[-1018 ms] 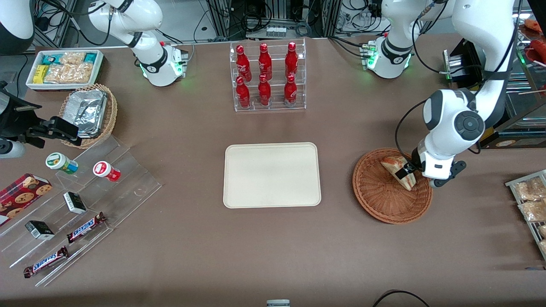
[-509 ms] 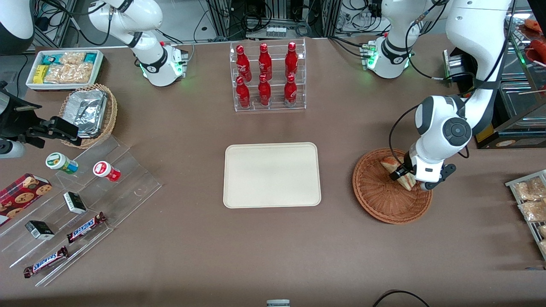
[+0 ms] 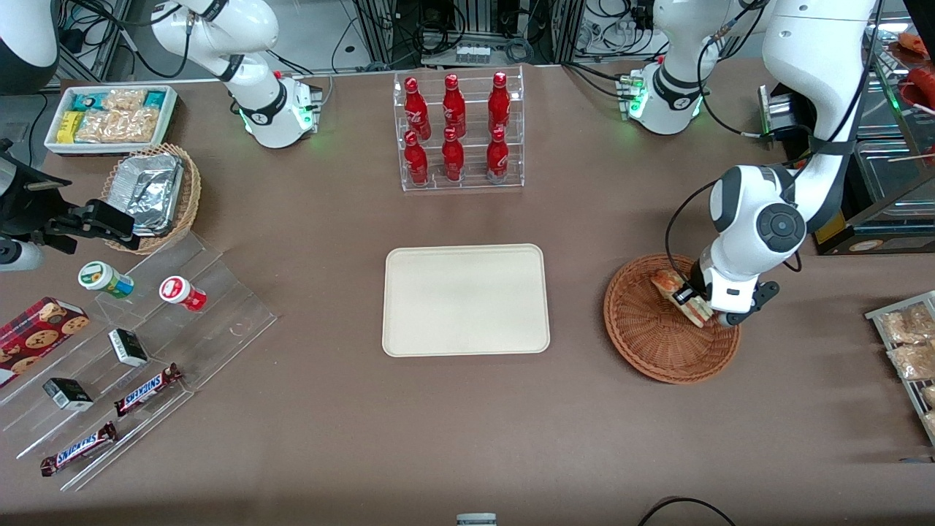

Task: Place sandwich from basket to tray
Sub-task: 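Lower the left gripper and close it on the wrapped sandwich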

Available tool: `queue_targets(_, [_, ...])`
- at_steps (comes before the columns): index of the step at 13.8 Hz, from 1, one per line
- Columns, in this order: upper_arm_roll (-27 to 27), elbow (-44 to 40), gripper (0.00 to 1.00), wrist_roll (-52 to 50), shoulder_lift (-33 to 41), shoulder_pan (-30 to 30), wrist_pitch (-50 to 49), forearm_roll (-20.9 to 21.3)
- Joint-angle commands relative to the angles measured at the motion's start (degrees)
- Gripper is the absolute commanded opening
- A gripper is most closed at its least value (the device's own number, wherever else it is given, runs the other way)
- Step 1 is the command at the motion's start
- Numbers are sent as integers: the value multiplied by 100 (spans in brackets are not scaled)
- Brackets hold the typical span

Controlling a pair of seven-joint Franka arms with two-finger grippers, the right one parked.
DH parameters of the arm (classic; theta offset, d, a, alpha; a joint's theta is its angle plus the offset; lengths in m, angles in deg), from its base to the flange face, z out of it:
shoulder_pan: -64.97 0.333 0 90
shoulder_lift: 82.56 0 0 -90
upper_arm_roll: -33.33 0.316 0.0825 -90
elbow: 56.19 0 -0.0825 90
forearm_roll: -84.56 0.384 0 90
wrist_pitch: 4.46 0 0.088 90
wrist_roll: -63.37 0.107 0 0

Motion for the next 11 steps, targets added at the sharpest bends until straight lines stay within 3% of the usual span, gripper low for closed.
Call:
queue_targets(1, [31,-183,0,-27,219,-58,-432,102])
queue_targets(5, [-92,-1561,0,17,326,-251,-2682,128])
queue_targets(11, [-540,-2476,0,-53,194,-909,-3143,32])
